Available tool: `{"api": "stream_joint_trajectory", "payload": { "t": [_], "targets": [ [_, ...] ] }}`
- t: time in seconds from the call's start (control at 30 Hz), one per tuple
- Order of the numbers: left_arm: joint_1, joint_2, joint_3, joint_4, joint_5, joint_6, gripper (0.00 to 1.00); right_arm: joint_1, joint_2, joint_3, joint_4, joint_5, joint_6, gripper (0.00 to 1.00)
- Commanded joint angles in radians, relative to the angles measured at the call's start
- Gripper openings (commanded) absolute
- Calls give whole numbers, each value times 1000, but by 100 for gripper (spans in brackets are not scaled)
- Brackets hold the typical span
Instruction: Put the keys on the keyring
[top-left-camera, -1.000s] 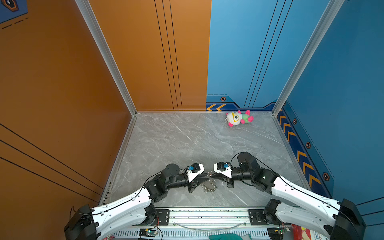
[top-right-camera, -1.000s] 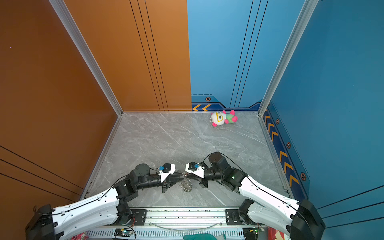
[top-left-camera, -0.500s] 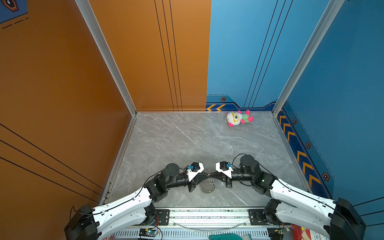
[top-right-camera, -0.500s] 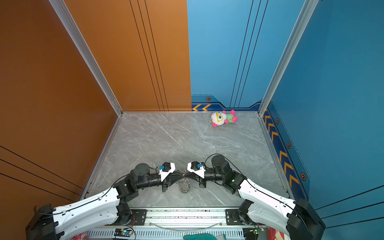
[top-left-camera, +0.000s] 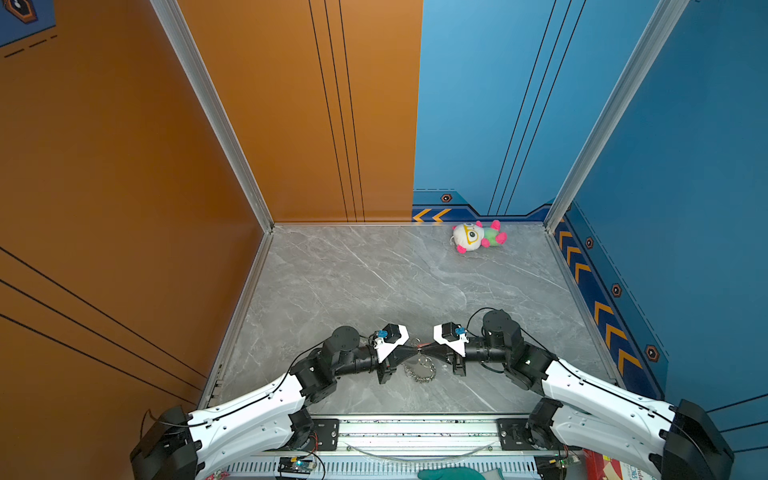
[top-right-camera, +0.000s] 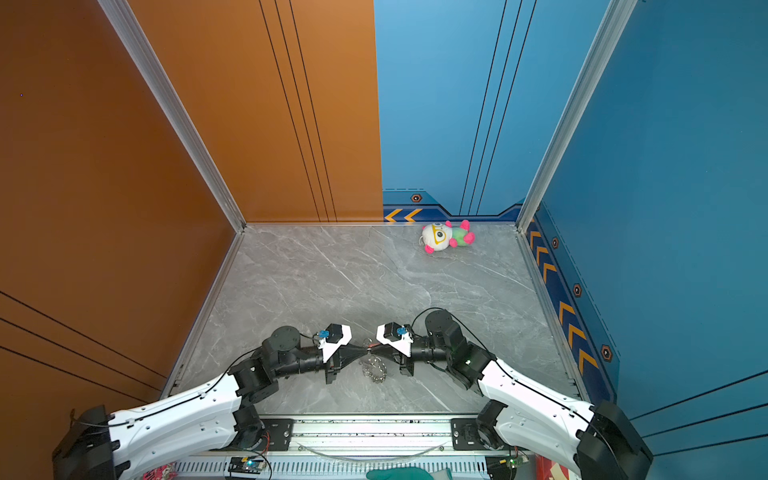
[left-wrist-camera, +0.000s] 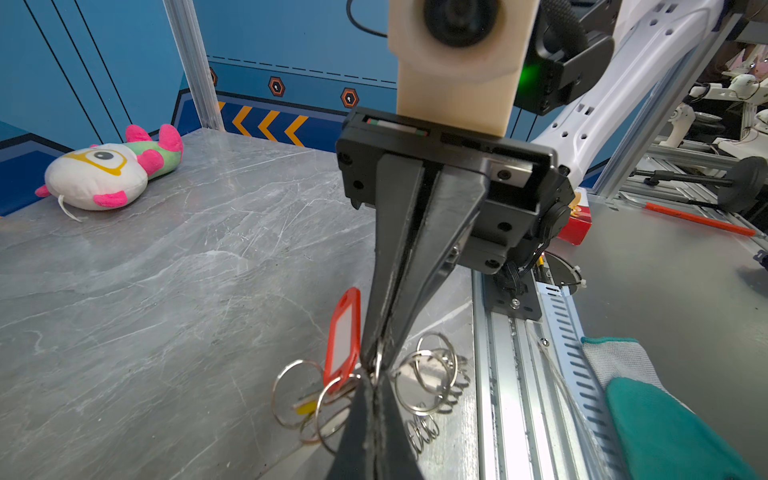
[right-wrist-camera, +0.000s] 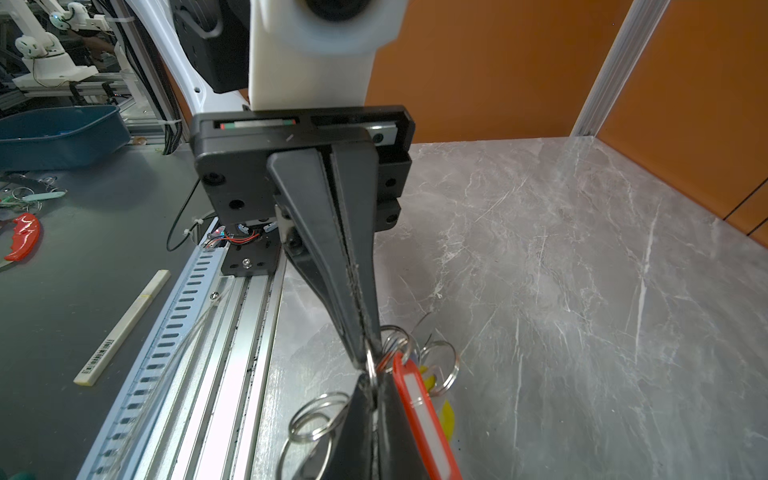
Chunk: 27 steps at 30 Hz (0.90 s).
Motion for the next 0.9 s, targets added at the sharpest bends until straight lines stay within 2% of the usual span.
{"api": "stream_joint_trajectory", "payload": {
  "t": [0.0, 0.1, 0.37, 0.87],
  "targets": [
    [9, 8, 14, -11, 11, 2, 0, 5, -33, 68, -118, 22, -68, 15],
    [9, 15, 17, -12, 17, 6, 0, 13, -42, 119, -238, 48, -116, 19],
    [9, 16, 21, -12, 25, 9, 0, 56, 1, 227, -473, 123, -224, 19],
    [6, 48, 29, -11, 111, 2, 0, 80, 39, 253, -495, 158, -251, 19]
  ]
}}
